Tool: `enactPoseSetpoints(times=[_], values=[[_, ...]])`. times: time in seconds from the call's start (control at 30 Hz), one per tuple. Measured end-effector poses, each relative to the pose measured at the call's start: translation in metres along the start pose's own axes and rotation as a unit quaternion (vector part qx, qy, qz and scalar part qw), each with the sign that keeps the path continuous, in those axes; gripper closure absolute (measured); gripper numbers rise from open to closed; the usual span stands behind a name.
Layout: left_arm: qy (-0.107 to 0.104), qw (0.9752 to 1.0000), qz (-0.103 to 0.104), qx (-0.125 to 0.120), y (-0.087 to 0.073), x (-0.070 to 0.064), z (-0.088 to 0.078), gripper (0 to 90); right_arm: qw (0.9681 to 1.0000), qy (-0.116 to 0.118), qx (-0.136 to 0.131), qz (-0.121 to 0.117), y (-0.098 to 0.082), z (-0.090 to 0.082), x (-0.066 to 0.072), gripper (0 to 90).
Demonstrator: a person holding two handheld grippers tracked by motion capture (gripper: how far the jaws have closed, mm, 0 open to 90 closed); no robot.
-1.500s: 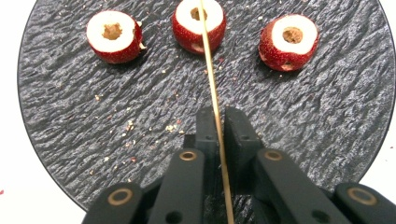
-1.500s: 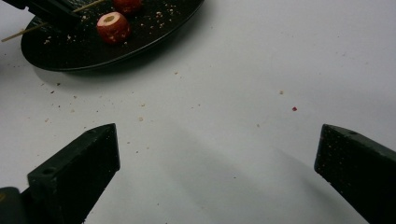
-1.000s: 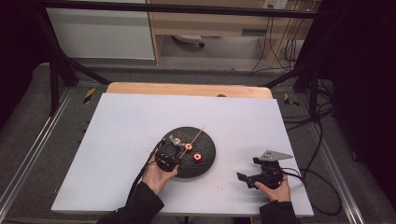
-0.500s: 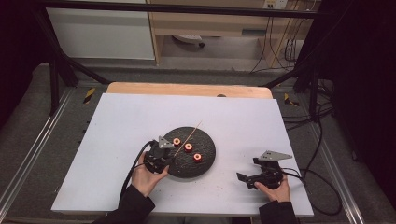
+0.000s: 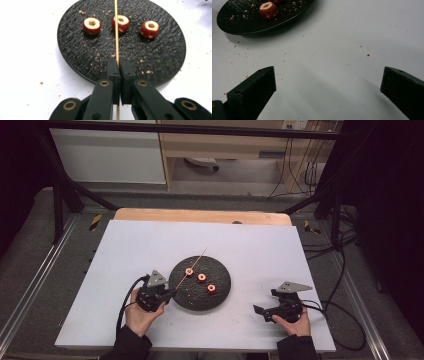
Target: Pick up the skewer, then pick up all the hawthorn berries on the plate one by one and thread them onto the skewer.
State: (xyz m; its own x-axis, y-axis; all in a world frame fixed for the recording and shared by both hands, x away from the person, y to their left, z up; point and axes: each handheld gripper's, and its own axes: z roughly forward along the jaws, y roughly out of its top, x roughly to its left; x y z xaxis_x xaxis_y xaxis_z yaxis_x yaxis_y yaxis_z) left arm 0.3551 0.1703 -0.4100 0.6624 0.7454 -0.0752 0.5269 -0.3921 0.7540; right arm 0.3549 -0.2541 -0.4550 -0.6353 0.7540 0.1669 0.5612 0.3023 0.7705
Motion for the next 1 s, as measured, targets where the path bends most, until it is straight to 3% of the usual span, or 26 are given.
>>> enactPoseSetpoints(times=[0.47, 0.73, 1.0], values=[[-0.048, 0.9977, 0.0, -0.047, -0.034, 0.019, -0.018, 87.8, 1.0, -0.003, 0.003, -0.001, 0.0, 0.003, 0.0, 0.9], [-0.047, 0.9968, -0.002, -0.065, -0.046, 0.03, -0.027, 87.7, 1.0, -0.003, 0.0, 0.003, 0.0, 0.002, 0.0, 0.9], [-0.051, 0.996, 0.015, -0.073, -0.053, 0.032, -0.032, 87.8, 0.9999, -0.002, -0.002, 0.011, 0.004, 0.004, 0.0, 0.9]])
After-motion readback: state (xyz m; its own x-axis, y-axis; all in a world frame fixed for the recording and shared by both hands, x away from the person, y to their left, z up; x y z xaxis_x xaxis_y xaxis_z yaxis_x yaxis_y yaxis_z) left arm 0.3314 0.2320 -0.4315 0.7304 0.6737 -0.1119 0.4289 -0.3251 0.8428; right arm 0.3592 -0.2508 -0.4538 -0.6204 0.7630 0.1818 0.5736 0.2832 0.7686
